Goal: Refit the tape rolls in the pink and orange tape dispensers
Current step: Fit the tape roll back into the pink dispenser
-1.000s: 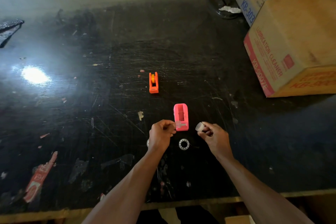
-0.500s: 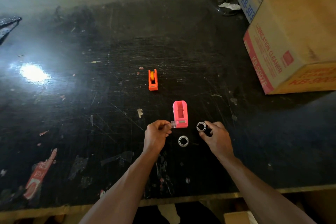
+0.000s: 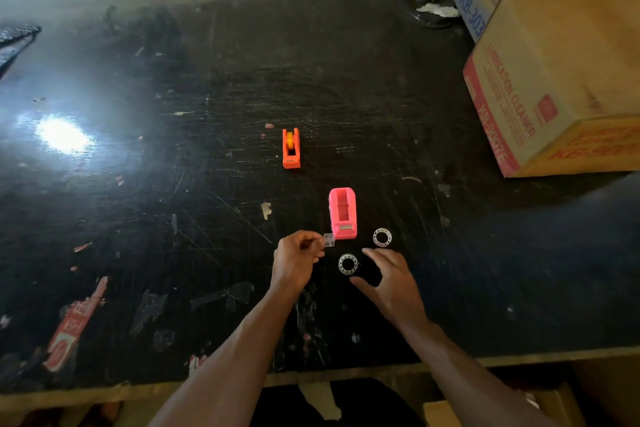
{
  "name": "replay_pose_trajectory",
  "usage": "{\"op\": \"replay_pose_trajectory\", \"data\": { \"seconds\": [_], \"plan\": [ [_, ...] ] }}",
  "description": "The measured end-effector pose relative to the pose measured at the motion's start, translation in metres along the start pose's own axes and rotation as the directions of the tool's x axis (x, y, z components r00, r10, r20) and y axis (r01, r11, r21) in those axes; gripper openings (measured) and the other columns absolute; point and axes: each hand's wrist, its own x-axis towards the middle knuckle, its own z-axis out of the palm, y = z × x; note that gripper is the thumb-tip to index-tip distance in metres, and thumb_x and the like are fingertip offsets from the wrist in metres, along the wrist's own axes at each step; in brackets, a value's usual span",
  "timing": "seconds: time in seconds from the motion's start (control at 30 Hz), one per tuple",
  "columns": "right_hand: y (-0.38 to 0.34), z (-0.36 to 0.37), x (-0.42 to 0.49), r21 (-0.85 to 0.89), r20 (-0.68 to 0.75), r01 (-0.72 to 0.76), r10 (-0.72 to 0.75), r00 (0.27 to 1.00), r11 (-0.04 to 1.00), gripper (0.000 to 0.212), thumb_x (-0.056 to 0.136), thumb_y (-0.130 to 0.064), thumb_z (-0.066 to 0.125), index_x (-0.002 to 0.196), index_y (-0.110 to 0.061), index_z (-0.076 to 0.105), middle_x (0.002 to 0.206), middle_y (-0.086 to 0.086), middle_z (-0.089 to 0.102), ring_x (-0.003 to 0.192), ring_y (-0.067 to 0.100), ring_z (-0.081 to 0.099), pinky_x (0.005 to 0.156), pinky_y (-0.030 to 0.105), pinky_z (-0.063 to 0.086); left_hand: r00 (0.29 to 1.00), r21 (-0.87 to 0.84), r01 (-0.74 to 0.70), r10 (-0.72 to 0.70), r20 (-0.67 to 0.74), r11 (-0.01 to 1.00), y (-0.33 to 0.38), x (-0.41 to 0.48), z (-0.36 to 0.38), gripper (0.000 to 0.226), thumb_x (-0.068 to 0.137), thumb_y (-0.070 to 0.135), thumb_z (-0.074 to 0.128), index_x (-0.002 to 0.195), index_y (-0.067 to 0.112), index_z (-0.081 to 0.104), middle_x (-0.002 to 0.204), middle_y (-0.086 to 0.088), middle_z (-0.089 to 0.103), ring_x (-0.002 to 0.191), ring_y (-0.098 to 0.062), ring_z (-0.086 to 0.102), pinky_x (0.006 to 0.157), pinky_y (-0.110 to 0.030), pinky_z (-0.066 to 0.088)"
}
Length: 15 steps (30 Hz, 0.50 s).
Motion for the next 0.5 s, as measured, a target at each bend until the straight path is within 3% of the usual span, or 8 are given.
{"op": "replay_pose_trajectory", "data": {
  "seconds": [0.3, 0.5],
  "plan": [
    [-0.012, 0.011, 0.01, -0.021, -0.004, 0.06, -0.06, 0.998, 0.998, 0.058, 0.091, -0.055, 0.067, 0.138, -0.02, 0.061, 0.132, -0.003, 0.058, 0.127, 0.013, 0.044, 0.096, 0.022, 0.032, 1.0, 0.06, 0.002, -0.003, 0.017, 0.998, -0.01, -0.012, 0.0, 0.009, 0.1, 0.021, 0.067, 0.104, 0.022, 0.075, 0.099, 0.004, 0.077, 0.091, -0.009, 0.074, 0.084, -0.027, 0.061],
    [-0.024, 0.001, 0.008, 0.059, -0.041, 0.052, -0.05, 0.998, 0.997, 0.047, 0.088, -0.049, 0.071, 0.127, -0.023, 0.064, 0.125, -0.007, 0.063, 0.122, 0.011, 0.05, 0.094, 0.026, 0.04, 0.999, 0.091, -0.035, 0.032, 0.036, 0.995, -0.006, -0.018, 0.001, 0.008, 0.099, 0.02, 0.068, 0.104, 0.022, 0.075, 0.097, 0.006, 0.077, 0.086, -0.006, 0.074, 0.073, -0.018, 0.056]
  ]
}}
